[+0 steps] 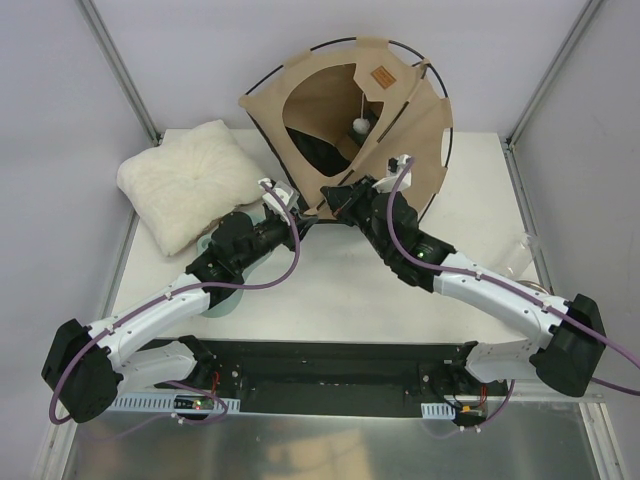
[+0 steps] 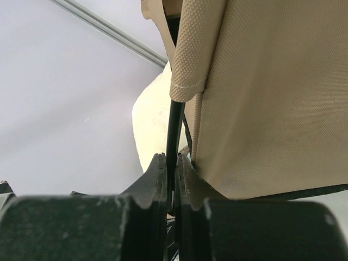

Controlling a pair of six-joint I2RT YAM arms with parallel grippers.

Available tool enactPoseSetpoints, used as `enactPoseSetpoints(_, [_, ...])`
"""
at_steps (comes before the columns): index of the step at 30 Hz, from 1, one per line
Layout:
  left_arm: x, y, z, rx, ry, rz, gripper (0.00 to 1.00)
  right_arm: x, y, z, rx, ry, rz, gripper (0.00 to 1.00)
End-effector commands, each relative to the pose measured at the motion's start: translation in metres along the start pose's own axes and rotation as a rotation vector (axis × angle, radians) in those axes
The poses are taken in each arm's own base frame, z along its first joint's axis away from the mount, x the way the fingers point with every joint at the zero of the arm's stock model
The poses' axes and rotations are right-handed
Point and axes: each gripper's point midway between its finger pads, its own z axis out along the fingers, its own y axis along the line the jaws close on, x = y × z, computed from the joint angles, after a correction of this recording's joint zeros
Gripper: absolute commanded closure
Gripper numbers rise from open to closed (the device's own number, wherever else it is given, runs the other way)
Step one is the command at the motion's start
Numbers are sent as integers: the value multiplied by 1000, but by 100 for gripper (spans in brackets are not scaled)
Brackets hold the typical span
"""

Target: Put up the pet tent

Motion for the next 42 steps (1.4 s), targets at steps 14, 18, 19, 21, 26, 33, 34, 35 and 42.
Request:
enactPoseSetpoints(14, [-28,-38,-4,189,-34,-44,100,-17,0,8,33,-92,-69,100])
enactPoseSetpoints(18, [-34,-38,-4,188,-37,-40,100,1,4,4,-13,-9,-115,100])
enactPoseSetpoints(19, [-34,-39,-3,192,-35,-45,99,5,4,2,-17,8,-127,100])
enactPoseSetpoints(21, [-38,-42,-3,210,-36,-50,93,13,4,0,-22,46,-146,100])
enactPoseSetpoints(26, [-50,-47,-7,224,-55,-71,61,35,-17,-4,30,132,-211,100])
enactPoseSetpoints(33, [-50,-34,-30,140,-25,-37,40,43,-52,-24,107,199,-331,100])
enactPoseSetpoints(34, [-48,-30,-34,112,-15,-32,40,47,-59,-27,115,221,-363,100])
enactPoseSetpoints(35, [-46,-24,-37,75,-2,-32,40,51,-65,-29,116,239,-386,100])
enactPoseSetpoints(42, [-45,10,-51,-125,13,-45,38,65,-148,-54,317,343,-509,98])
